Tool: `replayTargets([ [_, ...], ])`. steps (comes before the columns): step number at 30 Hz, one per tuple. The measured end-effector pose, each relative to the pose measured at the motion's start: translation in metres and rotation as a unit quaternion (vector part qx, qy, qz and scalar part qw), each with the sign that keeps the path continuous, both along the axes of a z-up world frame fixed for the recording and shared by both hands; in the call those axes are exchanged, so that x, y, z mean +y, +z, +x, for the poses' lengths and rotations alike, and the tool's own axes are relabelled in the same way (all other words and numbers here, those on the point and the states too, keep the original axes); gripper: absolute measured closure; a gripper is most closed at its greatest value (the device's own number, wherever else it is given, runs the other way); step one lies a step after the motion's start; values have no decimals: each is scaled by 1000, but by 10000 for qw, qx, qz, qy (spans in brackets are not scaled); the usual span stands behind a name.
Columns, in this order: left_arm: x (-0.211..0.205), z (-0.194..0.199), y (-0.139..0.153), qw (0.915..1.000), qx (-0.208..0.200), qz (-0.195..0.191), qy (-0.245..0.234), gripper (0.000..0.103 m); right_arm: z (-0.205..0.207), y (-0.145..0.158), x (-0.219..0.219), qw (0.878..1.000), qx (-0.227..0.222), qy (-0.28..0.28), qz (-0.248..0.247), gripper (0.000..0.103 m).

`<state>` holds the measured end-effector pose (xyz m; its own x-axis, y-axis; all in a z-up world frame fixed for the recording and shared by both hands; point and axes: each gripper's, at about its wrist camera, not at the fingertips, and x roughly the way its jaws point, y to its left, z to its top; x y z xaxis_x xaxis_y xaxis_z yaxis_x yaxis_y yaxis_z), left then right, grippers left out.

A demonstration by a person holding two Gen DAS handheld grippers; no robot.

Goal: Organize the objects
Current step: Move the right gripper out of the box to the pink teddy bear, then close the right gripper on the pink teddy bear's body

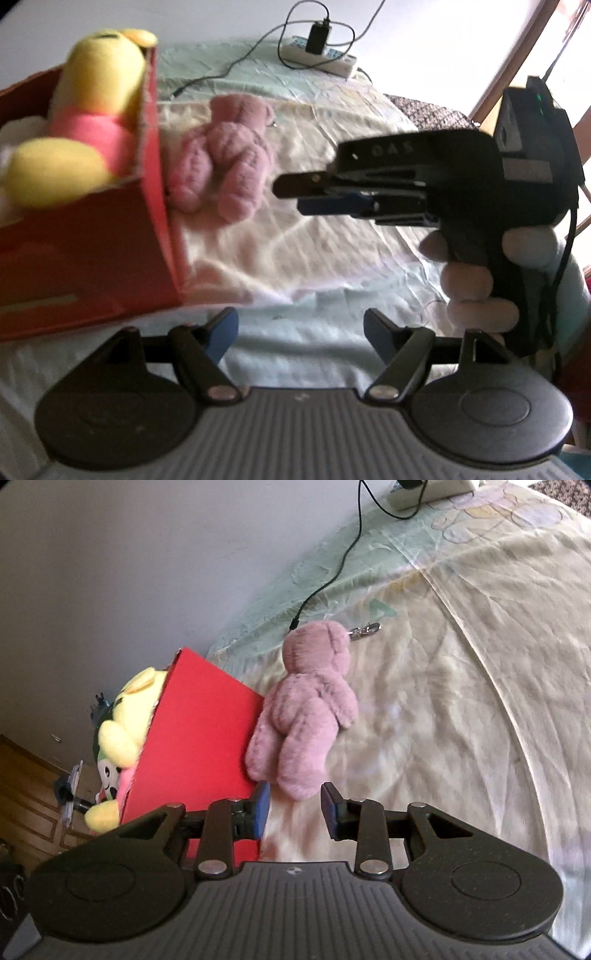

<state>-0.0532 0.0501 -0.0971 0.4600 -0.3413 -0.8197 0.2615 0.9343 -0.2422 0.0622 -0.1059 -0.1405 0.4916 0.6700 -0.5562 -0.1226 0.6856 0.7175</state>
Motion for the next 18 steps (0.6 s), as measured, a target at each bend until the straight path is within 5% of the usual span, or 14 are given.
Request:
replayTargets([
  [14, -4, 9, -13, 9990, 91, 225, 364, 23, 51, -38, 15, 9980, 94, 78, 618, 62],
  [18, -2, 12, -14, 9984, 145, 218, 504, 23, 56, -43, 14, 9966, 95, 111, 807, 71],
])
